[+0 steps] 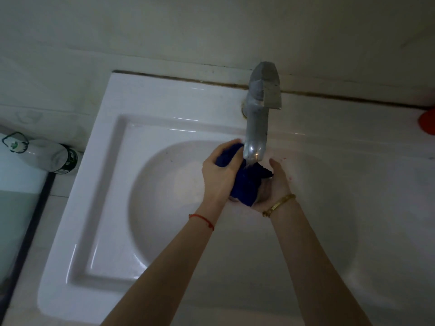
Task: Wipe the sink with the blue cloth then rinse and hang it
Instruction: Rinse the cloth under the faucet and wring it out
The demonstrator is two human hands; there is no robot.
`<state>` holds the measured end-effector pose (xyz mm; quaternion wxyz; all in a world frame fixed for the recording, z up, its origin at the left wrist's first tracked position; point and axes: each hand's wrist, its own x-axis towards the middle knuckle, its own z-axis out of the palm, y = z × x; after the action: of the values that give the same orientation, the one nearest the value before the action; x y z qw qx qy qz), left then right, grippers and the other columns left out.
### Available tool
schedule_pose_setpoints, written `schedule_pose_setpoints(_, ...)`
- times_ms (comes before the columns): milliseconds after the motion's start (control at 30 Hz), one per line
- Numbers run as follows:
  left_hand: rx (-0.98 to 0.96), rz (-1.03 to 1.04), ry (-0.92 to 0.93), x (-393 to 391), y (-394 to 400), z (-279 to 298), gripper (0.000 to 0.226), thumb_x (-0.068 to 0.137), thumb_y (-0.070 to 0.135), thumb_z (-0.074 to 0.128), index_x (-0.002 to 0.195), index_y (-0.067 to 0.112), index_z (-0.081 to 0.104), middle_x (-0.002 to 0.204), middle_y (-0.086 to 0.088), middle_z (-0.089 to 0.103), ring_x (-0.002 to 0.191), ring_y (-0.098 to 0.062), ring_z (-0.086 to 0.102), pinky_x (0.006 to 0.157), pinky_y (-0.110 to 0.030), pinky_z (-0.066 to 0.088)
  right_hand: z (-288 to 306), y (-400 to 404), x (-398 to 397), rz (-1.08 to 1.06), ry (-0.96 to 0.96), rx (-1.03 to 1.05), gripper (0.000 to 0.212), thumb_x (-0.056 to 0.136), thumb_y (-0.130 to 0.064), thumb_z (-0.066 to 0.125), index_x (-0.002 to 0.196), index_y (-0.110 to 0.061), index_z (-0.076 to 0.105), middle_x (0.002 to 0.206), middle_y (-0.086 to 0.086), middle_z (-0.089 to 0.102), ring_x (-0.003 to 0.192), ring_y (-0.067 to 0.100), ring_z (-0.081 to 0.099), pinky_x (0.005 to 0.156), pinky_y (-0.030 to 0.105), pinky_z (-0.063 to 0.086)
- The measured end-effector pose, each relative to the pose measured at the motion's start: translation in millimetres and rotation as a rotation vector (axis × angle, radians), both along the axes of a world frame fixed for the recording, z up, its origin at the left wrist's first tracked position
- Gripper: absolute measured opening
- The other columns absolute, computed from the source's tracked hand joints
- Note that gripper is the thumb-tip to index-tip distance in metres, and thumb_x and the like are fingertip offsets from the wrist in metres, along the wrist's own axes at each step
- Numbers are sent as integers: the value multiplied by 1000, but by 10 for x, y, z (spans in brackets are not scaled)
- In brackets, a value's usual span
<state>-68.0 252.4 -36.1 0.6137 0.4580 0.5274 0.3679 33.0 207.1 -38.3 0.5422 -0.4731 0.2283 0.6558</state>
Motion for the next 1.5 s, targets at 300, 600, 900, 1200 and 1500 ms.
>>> schedule_pose_setpoints(300,200,-20,38,187,-135,4,18,72,18,83,79,11,68,74,0,70,74,-15,68,71,-27,57,6,179,-147,79,-260,-55,36,89,-45,50,97,-13,66,79,8,70,77,21,65,67,33,53)
schedule_pose_setpoints(600,17,315,-46,256,-5,33,28,73,-4,76,86,16,63,87,-4,69,82,-18,67,77,-35,60,5,366,-266,51,-836,-267,25,95,-18,46,79,-5,59,71,4,59,67,21,57,60,30,47)
schedule_pose_setpoints(900,-196,404,37,340,91,62,39,80,12,76,47,24,58,52,5,60,56,-10,57,62,-31,53,-5,282,-304,-172,-805,-139,33,89,-8,50,57,-14,48,50,-5,54,59,16,50,66,35,45)
schedule_pose_setpoints(1200,-59,5,122,370,-98,109,16,80,17,78,84,21,63,76,4,67,73,-14,64,70,-28,58,-94,123,-85,-178,-227,96,23,93,-25,38,79,-14,53,67,2,58,63,15,59,57,22,50)
schedule_pose_setpoints(1500,-84,307,200,-19,28,8,10,89,25,72,85,16,73,81,6,72,77,-5,67,67,-15,54,-204,114,-326,-68,12,15,29,95,-35,43,93,-13,62,80,9,67,80,24,62,62,31,59)
